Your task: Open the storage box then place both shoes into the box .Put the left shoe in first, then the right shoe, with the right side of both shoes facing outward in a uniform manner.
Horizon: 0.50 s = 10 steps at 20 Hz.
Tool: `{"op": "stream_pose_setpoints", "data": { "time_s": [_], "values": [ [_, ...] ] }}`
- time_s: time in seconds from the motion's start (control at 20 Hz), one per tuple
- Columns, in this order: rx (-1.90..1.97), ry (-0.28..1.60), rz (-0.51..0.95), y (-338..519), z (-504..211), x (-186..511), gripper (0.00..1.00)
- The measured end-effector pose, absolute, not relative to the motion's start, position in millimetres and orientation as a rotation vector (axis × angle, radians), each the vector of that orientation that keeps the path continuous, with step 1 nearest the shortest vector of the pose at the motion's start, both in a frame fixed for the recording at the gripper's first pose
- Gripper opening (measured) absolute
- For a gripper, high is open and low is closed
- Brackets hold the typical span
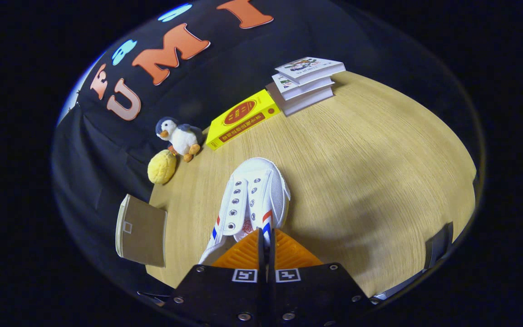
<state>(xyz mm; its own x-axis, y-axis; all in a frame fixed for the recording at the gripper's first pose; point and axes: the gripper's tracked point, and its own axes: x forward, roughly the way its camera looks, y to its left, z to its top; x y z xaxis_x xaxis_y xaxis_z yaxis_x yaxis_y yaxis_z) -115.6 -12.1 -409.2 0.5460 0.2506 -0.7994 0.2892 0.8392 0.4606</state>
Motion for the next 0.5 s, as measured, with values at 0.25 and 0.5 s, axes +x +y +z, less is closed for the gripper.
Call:
{"op": "stream_pose_setpoints", "data": {
  "time_s": [0.25, 0.5],
  "values": [
    [0.647, 0.920, 0.066, 26, -352, -71, 0.00],
    [0.636, 0.865, 0.204, 103, -296, -30, 0.00]
  ]
}}
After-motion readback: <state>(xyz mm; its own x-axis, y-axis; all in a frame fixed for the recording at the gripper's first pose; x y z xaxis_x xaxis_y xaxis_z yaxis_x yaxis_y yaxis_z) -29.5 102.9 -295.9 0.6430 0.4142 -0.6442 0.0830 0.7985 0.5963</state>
